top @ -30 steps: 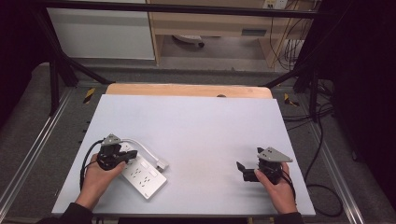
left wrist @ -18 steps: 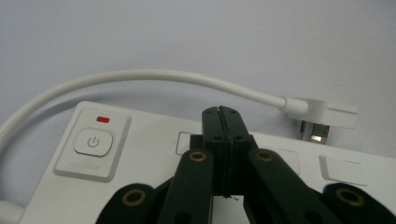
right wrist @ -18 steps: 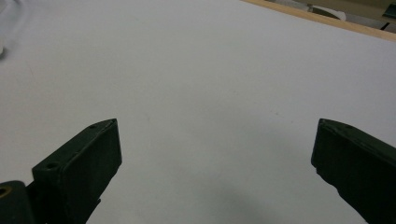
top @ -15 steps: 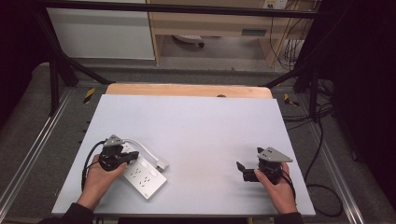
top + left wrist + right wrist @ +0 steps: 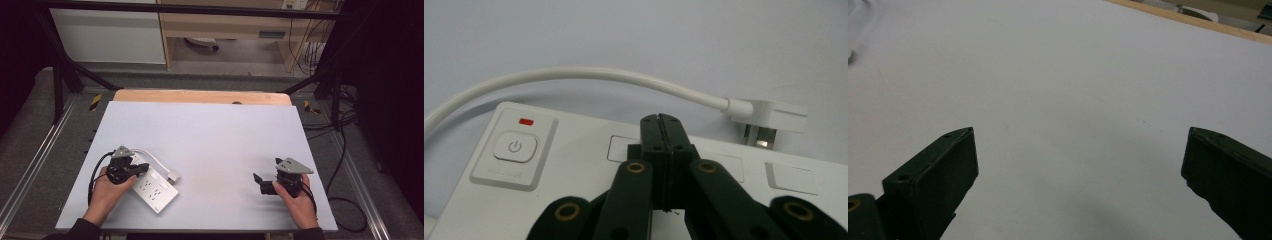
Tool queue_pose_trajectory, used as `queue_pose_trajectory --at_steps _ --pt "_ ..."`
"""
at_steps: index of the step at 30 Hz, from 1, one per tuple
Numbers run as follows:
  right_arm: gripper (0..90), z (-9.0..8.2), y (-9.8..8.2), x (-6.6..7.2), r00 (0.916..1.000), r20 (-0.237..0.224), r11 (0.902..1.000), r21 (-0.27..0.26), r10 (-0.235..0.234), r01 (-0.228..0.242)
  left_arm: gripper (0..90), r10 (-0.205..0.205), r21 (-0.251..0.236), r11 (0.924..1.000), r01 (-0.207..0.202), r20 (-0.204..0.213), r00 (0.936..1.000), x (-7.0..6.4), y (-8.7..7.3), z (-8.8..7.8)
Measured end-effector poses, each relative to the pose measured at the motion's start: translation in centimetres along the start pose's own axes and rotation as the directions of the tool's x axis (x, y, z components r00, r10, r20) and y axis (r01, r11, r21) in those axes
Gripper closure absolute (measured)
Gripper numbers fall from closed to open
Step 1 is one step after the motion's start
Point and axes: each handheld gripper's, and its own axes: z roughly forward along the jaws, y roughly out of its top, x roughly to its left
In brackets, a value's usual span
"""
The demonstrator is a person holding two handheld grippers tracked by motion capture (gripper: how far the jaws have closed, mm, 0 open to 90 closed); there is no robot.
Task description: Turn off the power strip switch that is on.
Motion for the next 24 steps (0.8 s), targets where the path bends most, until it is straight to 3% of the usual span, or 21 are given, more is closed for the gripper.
queue_pose_trajectory --at_steps 24 --pt "2.1 -0.01 -0.02 -0.01 1.0000 -0.003 1.0000 0.001 0.000 0.000 89.9 -0.006 -0.007 1.0000 0.006 -0.005 1.0000 0.11 -0.10 0.10"
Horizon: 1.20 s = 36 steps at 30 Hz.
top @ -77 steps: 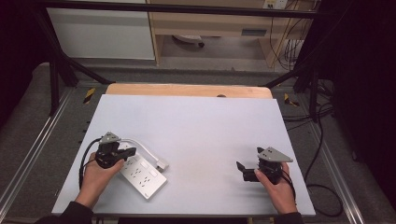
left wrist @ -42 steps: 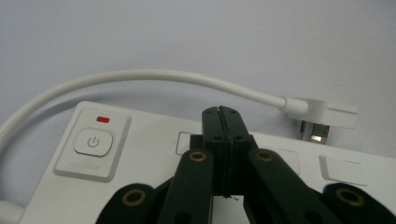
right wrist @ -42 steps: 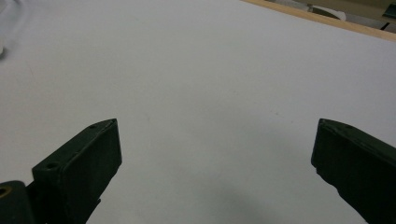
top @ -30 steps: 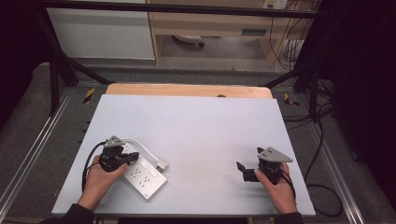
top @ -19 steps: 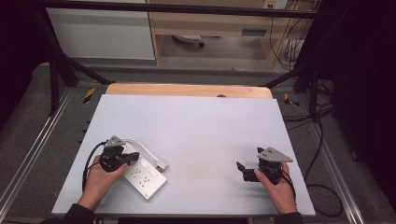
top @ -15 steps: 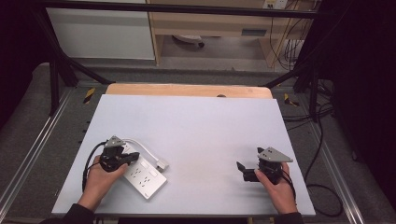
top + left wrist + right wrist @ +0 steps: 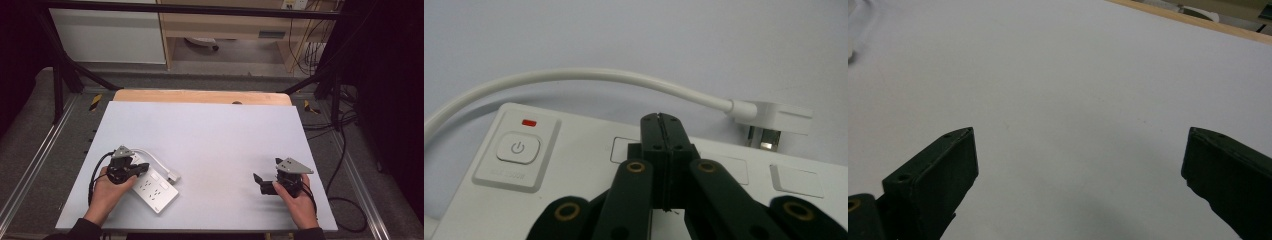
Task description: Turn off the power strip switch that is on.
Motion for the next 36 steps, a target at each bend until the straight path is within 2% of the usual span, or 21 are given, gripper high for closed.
queue_pose_trajectory --at_steps 21,24,30,36 --pt "2.1 0.05 -0.01 0.02 1.0000 -0.004 1.0000 0.003 -0.002 0.002 89.9 -0.002 -0.017 0.9999 0.002 0.003 1.0000 0.04 -0.25 -0.01" --pt "2.1 0.07 -0.01 0.05 1.0000 -0.004 1.0000 0.006 -0.003 0.003 89.9 0.017 -0.016 0.9997 -0.017 -0.013 0.9998 -0.16 -0.26 -0.03" --pt "2.1 0.07 -0.02 0.06 1.0000 -0.006 1.0000 0.007 -0.005 0.005 90.0 0.010 -0.021 0.9997 -0.010 -0.013 0.9999 -0.17 -0.33 -0.01" --pt "2.1 0.10 -0.02 0.11 0.9999 -0.009 0.9999 0.011 -0.005 0.006 90.0 0.034 -0.018 0.9993 -0.034 -0.027 0.9991 -0.48 -0.34 0.01"
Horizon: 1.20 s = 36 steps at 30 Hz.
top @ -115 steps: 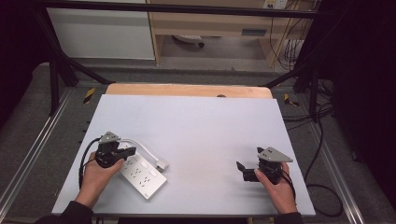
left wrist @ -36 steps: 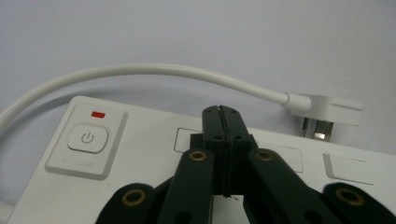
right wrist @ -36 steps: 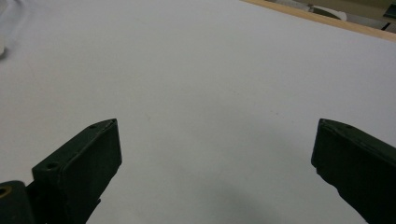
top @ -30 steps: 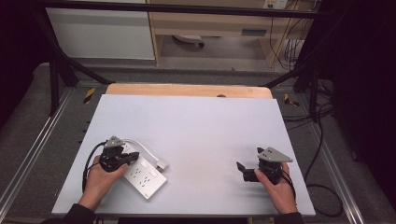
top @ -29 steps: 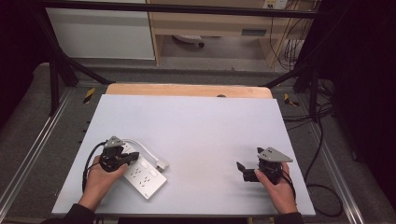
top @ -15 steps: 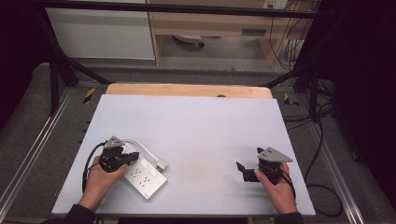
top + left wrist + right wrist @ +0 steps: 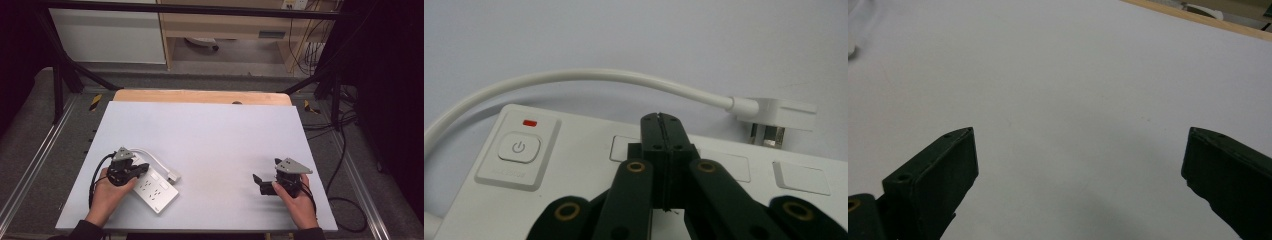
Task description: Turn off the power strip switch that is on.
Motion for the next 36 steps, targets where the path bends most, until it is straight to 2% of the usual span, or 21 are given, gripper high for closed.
queue_pose_trajectory --at_steps 2,5,7,8,10,14,26,31,34,36 --pt "2.1 0.0 0.0 0.0 1.0000 -0.001 1.0000 0.000 -0.002 0.002 90.0 0.002 0.000 1.0000 -0.002 -0.003 1.0000 -0.1 0.0 0.0" --pt "2.1 0.0 0.0 0.0 1.0000 -0.002 1.0000 0.001 -0.003 0.003 90.0 -0.005 0.007 1.0000 0.005 0.035 0.9994 -0.4 -0.2 0.2" --pt "2.1 0.0 0.0 0.0 1.0000 -0.003 1.0000 0.001 -0.004 0.004 90.0 0.039 0.022 0.9990 -0.039 0.001 0.9992 -0.9 0.1 0.2" --pt "2.1 0.0 0.0 0.0 1.0000 -0.003 1.0000 0.001 -0.005 0.005 90.0 0.041 0.021 0.9989 -0.041 -0.005 0.9991 -1.0 0.1 0.3" --pt "2.1 0.0 0.0 0.0 1.0000 -0.003 1.0000 0.001 -0.005 0.005 90.0 0.046 0.008 0.9989 -0.046 0.002 0.9989 -0.9 0.1 0.4" --pt "2.1 0.0 0.0 0.0 1.0000 -0.002 1.0000 -0.004 -0.001 0.001 90.0 0.022 -0.006 0.9997 -0.022 0.014 0.9997 -0.7 0.2 0.4" --pt "2.1 -0.1 0.0 0.0 1.0000 -0.001 1.0000 -0.005 -0.001 0.001 90.0 0.040 -0.089 0.9953 -0.037 0.030 0.9987 -0.7 1.5 0.0" --pt "2.1 0.0 0.0 -0.1 1.0000 -0.002 1.0000 -0.003 -0.001 0.001 89.6 0.042 -0.128 0.9909 -0.040 0.016 0.9990 -0.8 2.1 -0.2" --pt "2.1 0.0 0.0 -0.2 1.0000 -0.001 1.0000 -0.003 0.003 -0.003 84.7 0.064 -0.129 0.9896 -0.064 -0.002 0.9979 -0.9 2.5 0.0" --pt "2.1 0.0 -0.1 -0.2 1.0000 -0.001 1.0000 -0.002 0.005 -0.005 81.8 0.063 -0.138 0.9885 -0.062 0.001 0.9980 -1.0 2.8 0.1"
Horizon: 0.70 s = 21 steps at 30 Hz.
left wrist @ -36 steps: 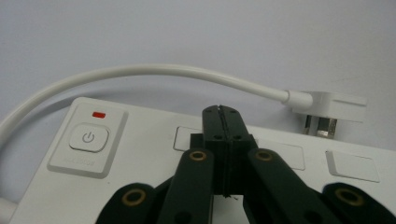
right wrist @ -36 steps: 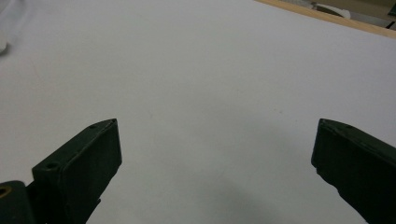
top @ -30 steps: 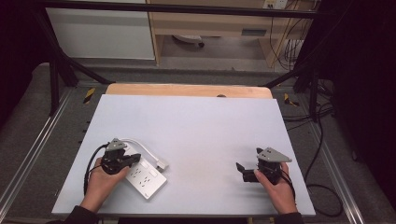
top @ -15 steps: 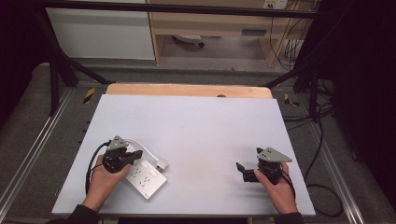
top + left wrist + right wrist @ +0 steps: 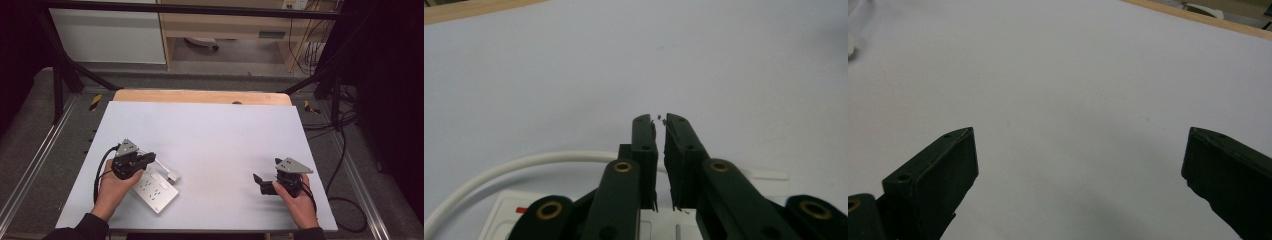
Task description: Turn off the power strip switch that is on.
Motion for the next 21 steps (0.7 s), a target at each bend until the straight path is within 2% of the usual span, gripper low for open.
queue_pose_trajectory --at_steps 6,12,16,19,21 --pt "2.1 0.2 -0.1 -0.2 1.0000 0.000 1.0000 0.004 0.002 -0.002 65.7 0.009 -0.039 0.9992 -0.009 -0.015 0.9998 0.1 1.0 0.3" --pt "2.1 0.2 -0.1 -0.2 1.0000 0.001 1.0000 0.004 0.005 -0.005 42.7 -0.029 -0.085 0.9961 0.026 -0.035 0.9990 0.3 1.7 0.6" --pt "2.1 0.2 -0.1 -0.2 0.9999 0.000 0.9999 0.007 0.010 -0.010 32.5 -0.047 -0.100 0.9940 0.044 -0.021 0.9987 0.3 1.9 0.8" --pt "2.1 0.2 -0.1 -0.1 1.0000 0.001 1.0000 0.005 0.007 -0.007 25.8 -0.032 -0.120 0.9923 0.029 -0.019 0.9993 0.3 1.9 0.9" --pt "2.1 0.1 -0.1 -0.1 1.0000 0.001 1.0000 0.005 0.008 -0.008 21.0 -0.049 -0.131 0.9904 0.046 -0.018 0.9986 0.3 2.0 1.0"
